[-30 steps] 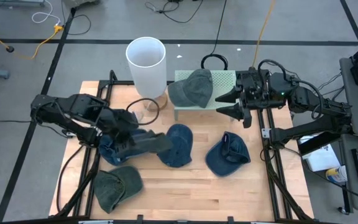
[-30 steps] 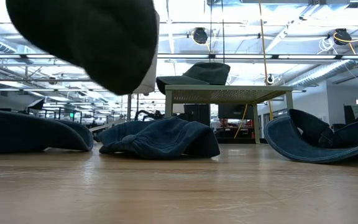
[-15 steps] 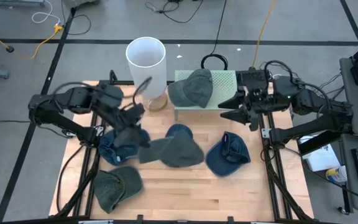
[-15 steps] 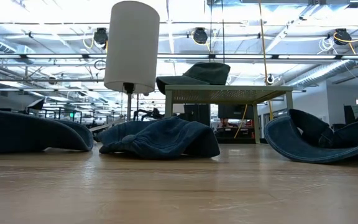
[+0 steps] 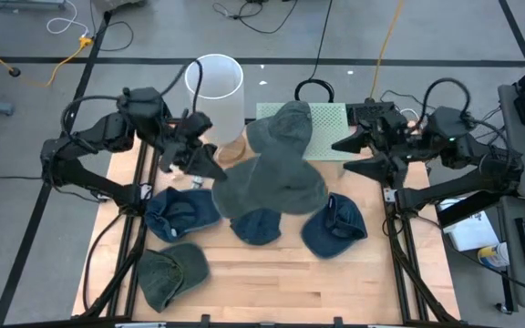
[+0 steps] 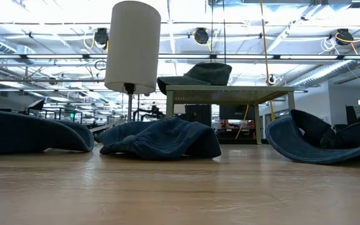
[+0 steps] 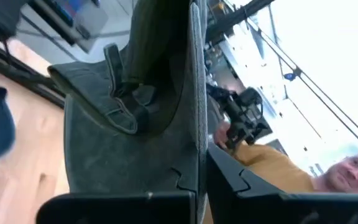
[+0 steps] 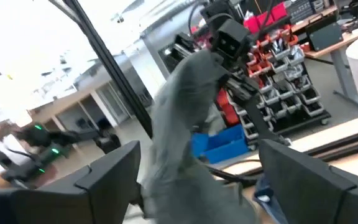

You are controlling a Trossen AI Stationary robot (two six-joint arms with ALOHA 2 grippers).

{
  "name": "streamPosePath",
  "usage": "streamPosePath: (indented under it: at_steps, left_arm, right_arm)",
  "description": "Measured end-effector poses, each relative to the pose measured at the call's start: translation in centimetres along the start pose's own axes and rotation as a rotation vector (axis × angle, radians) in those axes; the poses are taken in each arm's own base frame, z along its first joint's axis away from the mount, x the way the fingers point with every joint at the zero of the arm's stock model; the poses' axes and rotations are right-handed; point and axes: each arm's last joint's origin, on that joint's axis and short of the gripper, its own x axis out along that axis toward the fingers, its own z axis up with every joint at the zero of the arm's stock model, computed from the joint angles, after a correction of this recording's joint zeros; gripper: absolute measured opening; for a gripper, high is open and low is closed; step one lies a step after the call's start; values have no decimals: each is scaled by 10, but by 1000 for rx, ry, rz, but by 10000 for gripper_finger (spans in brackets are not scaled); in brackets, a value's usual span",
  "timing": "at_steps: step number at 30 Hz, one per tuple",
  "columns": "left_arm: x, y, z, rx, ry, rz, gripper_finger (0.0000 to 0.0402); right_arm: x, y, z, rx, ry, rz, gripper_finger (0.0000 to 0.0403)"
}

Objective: Pick & Place hat
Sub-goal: Stack the top green cap on the green cap on the shelf

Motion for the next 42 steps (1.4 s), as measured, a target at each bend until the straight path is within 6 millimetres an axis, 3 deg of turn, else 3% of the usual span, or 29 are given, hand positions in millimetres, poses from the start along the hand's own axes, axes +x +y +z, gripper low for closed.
streamPosePath:
  at_steps: [8, 16, 22, 28, 35, 42]
  left_arm:
    - [-14, 1, 18, 68, -66, -54, 9]
    - [-18, 3, 22, 68, -62, -51, 9]
    - [-18, 4, 21, 66, -59, -51, 9]
    - [-18, 4, 21, 55, -58, -50, 9]
    - [-18, 4, 21, 35, -59, -47, 9]
    - [-18, 5, 21, 20, -61, -41, 9]
  right_arm:
    - [-7, 1, 3, 39, -40, -44, 317]
    - [18, -9, -2, 25, -44, -92, 315]
    - [45, -14, -8, 57, -5, -6, 315]
    - [44, -9, -9, 101, 24, 68, 312]
    - [38, 2, -11, 105, 32, 121, 269]
    - [40, 3, -11, 136, 25, 124, 190]
